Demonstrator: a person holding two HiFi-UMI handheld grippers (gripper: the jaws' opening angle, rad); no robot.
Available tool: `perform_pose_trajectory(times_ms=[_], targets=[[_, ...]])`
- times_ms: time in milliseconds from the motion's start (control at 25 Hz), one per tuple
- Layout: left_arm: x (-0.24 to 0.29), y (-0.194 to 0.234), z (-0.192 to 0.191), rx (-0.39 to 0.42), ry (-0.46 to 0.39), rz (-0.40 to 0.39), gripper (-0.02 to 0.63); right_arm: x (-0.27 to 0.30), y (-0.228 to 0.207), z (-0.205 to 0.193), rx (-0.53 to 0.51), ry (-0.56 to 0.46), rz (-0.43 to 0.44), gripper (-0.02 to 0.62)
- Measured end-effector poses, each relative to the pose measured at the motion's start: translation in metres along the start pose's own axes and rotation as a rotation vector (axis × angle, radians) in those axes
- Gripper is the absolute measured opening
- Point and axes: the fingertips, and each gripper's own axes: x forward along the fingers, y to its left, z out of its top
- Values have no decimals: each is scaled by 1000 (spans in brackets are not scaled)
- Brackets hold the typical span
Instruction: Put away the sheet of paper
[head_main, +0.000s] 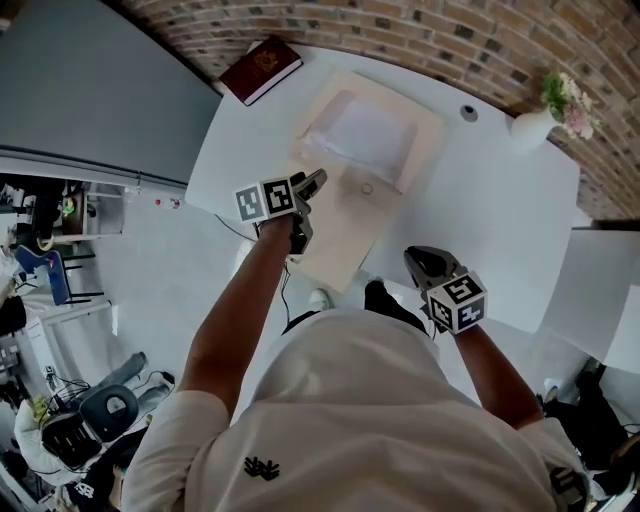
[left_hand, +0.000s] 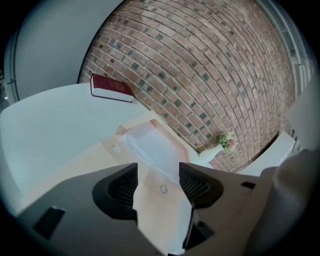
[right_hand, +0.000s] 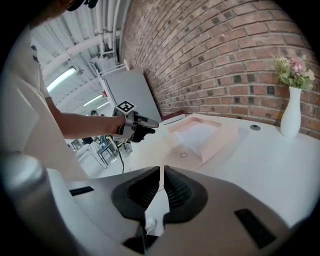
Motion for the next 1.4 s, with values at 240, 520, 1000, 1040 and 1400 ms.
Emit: perform_pose_trajectory(times_ms=[240, 520, 1000, 1040, 1400], targets=[[-62, 2, -9, 46, -25, -71, 256, 11, 52, 9, -40, -13, -7, 48], [-137, 4, -35, 113, -52, -162, 150, 18, 108, 4, -49, -36, -23, 38], [-261, 21, -107, 188, -48, -308, 25, 19, 206, -29, -69, -54, -58, 29], [-269, 22, -113, 199, -43, -317, 25, 19, 214, -34, -69, -54, -57, 29], [-319, 28, -169, 286, -3, -383, 25, 13, 262, -55, -94, -57, -79, 28]])
